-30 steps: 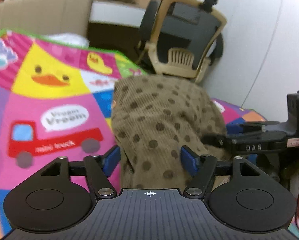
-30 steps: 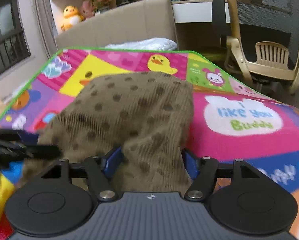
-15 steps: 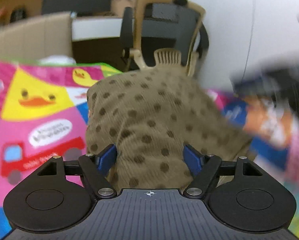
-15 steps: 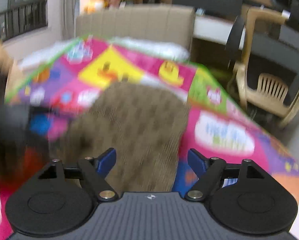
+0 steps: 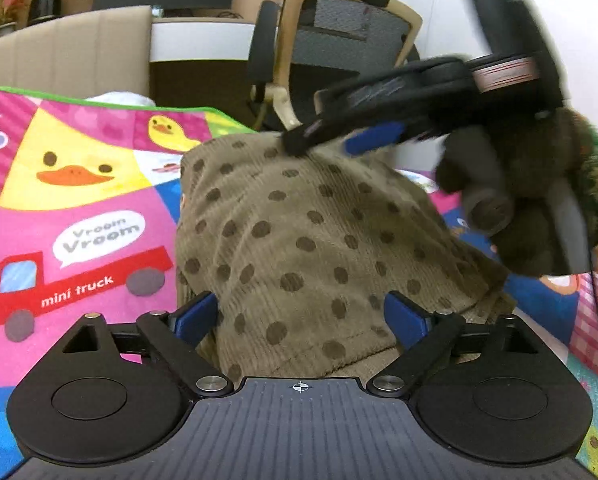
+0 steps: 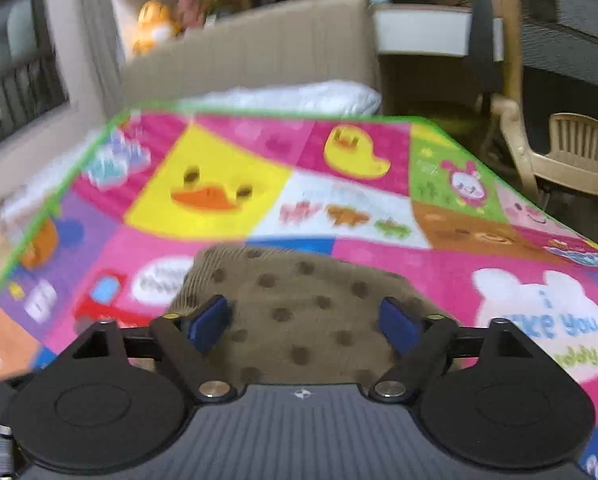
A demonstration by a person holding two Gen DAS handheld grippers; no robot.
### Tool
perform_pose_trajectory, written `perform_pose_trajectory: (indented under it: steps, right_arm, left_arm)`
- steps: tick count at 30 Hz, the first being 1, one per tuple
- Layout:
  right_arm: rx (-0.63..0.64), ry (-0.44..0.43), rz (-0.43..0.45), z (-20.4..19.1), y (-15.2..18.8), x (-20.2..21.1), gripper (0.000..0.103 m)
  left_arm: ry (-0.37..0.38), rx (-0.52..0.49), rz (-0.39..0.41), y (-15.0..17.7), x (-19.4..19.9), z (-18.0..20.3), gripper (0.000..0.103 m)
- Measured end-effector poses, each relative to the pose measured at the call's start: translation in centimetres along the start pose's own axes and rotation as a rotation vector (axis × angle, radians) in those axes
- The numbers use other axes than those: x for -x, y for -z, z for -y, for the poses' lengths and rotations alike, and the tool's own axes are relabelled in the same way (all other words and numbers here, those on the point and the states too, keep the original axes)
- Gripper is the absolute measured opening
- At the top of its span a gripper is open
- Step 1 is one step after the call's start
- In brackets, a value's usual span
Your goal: Fold clothes
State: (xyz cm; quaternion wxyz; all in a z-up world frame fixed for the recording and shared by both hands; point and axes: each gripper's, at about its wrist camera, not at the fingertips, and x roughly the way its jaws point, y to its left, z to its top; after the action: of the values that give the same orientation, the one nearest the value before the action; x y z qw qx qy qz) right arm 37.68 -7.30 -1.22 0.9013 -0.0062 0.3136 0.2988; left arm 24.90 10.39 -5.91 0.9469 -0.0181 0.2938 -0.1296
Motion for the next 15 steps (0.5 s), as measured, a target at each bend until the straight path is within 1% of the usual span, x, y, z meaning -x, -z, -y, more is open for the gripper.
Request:
perform_pose_trajectory:
  steps: [1,3,4,5,7,8,12,14,15]
  right_arm:
    - [-0.009,0.026,0.038,0.5,0.2,1.0,0.080]
    - [-0.013,0.131,0.094,1.5,0.6,1.9,0.080]
    - [-0.005,0.183,0.079,1.9,0.8,1.5,0.080]
    - [0.012,0.231,0.038,2.2,1.2,0.8,0.080]
    - [0.064,0.281,-0.042,2.4,2.6,-0.8,0.080]
    - [0.085,0.296,-0.066,2.4,3.4,-1.3,0.080]
    - [0.073,0.303,-0.053,3.0,4.8,-1.5,0.080]
    - [0.062,0.305,-0.051,3.5,5.2,-1.3,0.086]
    - [0.061,0.307,-0.048,3.7,5.4,-1.2,0.087]
  left_arm:
    - [-0.001,0.001,0.000,0.0,0.0,0.0,0.094]
    - [-0.003,0.003,-0.001,0.1,0.0,0.0,0.095]
    - [-0.004,0.003,-0.002,0.1,0.1,0.0,0.095]
    - [-0.007,0.003,-0.003,0.1,0.0,0.0,0.095]
    - [-0.007,0.002,-0.007,0.2,0.0,0.0,0.096]
    - [-0.007,0.002,-0.009,0.2,0.0,0.0,0.097]
    - [0.002,0.027,-0.024,0.2,-0.2,-0.5,0.099]
    - [0.010,0.039,-0.029,0.2,-0.3,-0.8,0.099]
    - [0.013,0.045,-0.031,0.2,-0.4,-0.9,0.100]
